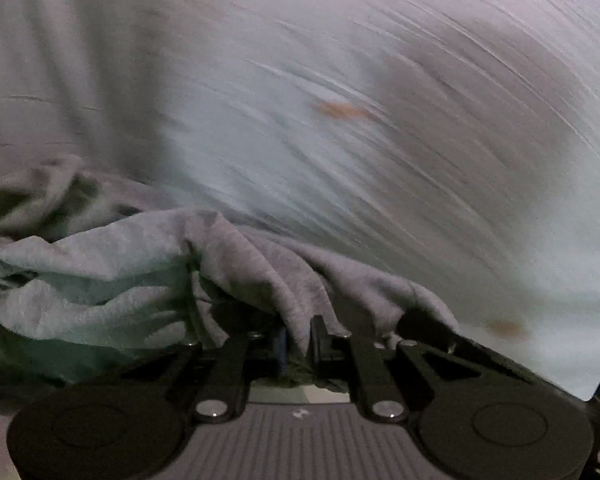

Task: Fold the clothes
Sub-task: 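Lift the grey sweatshirt out and lay it on the bed, open right gripper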

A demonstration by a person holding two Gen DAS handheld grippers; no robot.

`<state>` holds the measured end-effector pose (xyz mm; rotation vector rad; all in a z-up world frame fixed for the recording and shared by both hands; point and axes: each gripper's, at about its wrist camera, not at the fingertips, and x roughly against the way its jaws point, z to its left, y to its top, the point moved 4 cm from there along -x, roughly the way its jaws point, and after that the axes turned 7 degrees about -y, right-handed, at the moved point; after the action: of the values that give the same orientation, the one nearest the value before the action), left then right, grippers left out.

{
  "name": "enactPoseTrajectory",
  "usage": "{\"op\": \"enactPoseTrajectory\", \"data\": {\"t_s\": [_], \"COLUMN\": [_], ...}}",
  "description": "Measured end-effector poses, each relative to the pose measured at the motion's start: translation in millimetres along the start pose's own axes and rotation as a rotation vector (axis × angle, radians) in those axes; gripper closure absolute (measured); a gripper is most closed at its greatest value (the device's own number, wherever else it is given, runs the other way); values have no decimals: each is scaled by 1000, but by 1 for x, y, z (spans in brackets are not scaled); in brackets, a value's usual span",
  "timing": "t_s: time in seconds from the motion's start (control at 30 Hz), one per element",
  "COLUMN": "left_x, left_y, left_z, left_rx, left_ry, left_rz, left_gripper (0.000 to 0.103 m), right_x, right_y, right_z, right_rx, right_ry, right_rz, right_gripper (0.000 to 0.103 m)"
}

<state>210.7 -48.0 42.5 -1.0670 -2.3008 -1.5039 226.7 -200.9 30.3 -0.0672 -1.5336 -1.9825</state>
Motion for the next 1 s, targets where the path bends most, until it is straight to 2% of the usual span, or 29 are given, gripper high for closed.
{"op": "enactPoseTrajectory", "data": {"t_s": [0.13,0.2,0.27,0.37,0.4,0.43,0.47,0.5,0.57,0.63,0.8,1.0], "left_x": [-19,-31,-37,-33,-36,-39,-41,-42,-48,-43,-26,-27], "left_y": [-83,-135,-191,-259,-268,-278,-287,-293,-294,-289,-264,-243], "left_z": [-94,-146,-184,-210,-210,-211,-209,-203,-190,-178,-150,-111], "left_rx": [-67,-105,-112,-97,-88,-79,-58,-21,63,128,126,128], "left_ry": [-193,-291,-369,-420,-413,-407,-397,-383,-356,-324,-219,-82], "left_rz": [139,221,329,446,458,470,479,478,468,427,321,303], "left_gripper": [92,87,79,63,61,58,57,56,57,57,57,59], "right_x": [132,194,243,301,318,333,348,360,371,375,361,341], "right_y": [-40,-75,-114,-172,-184,-192,-199,-203,-207,-211,-218,-223], "right_z": [-83,-127,-166,-214,-221,-224,-226,-227,-226,-224,-237,-247], "right_rx": [-104,-153,-227,-353,-374,-390,-403,-404,-388,-372,-369,-346], "right_ry": [-247,-433,-594,-757,-787,-807,-826,-841,-852,-856,-852,-864], "right_rz": [-33,-20,36,177,181,172,159,137,102,78,91,118], "right_gripper": [90,90,89,84,78,54,40,20,16,2,1,1]}}
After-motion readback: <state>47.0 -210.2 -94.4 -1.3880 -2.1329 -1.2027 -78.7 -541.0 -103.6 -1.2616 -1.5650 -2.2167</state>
